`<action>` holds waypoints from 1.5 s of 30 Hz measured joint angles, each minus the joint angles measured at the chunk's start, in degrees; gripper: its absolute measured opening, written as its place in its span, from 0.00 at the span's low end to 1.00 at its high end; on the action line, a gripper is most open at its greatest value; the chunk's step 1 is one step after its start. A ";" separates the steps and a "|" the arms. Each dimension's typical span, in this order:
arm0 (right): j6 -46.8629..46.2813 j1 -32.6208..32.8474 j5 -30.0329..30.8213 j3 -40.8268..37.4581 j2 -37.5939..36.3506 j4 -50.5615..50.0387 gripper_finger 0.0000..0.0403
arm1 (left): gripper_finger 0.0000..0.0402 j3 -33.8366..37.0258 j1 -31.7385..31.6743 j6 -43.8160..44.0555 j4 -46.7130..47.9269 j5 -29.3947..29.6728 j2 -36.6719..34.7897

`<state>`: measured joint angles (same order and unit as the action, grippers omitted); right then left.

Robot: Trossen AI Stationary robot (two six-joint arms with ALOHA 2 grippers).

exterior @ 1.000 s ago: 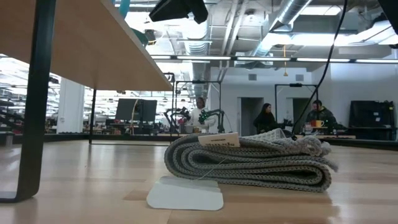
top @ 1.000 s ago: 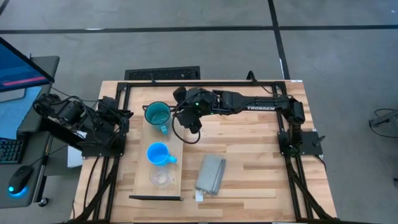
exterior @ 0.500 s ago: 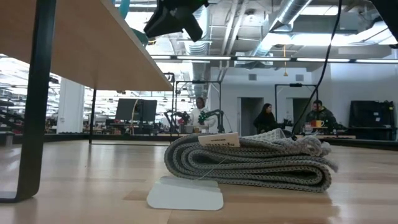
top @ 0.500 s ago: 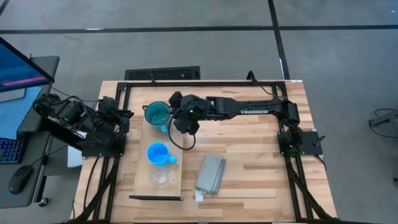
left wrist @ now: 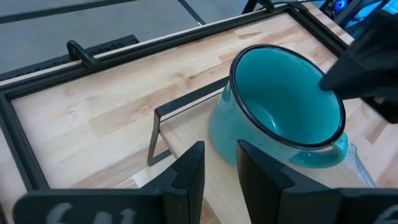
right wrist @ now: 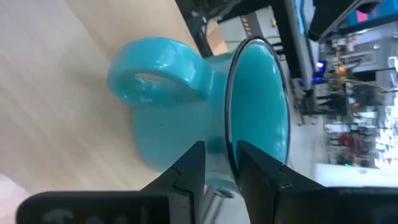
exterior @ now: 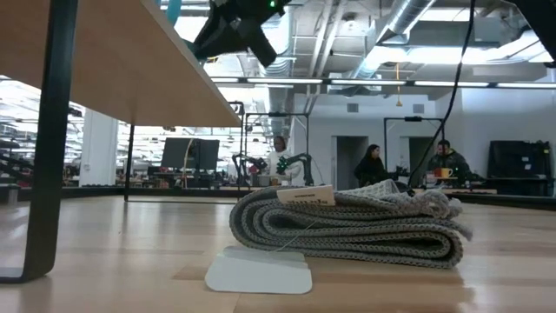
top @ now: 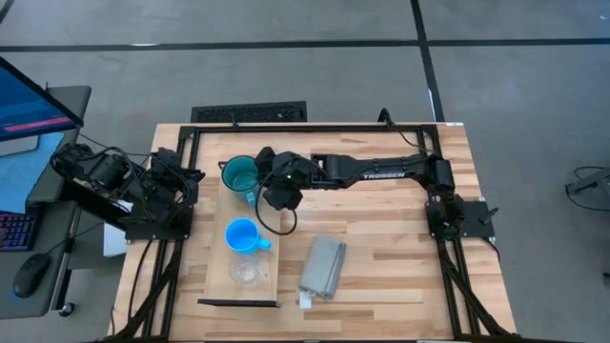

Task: Stack small to large cups/mugs on shelf
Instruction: Put the blue mug on the shelf

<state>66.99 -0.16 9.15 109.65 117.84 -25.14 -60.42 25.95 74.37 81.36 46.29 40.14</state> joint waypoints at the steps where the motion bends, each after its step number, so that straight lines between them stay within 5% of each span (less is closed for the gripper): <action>1: 0.24 0.12 0.54 -0.08 0.13 0.19 0.26 | 0.20 0.00 -0.02 0.00 -0.02 -0.01 0.00; 16: 2.74 -0.01 1.15 -0.04 0.13 -0.49 0.06 | 0.20 0.00 -0.02 -0.02 0.15 -1.10 -0.02; 45: 4.10 0.21 3.97 4.96 0.35 -6.60 0.03 | 0.20 0.00 -0.02 -1.59 0.15 -1.11 -0.02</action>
<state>71.10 0.05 13.13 114.61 118.19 -31.74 -60.42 25.93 72.78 81.52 45.18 40.12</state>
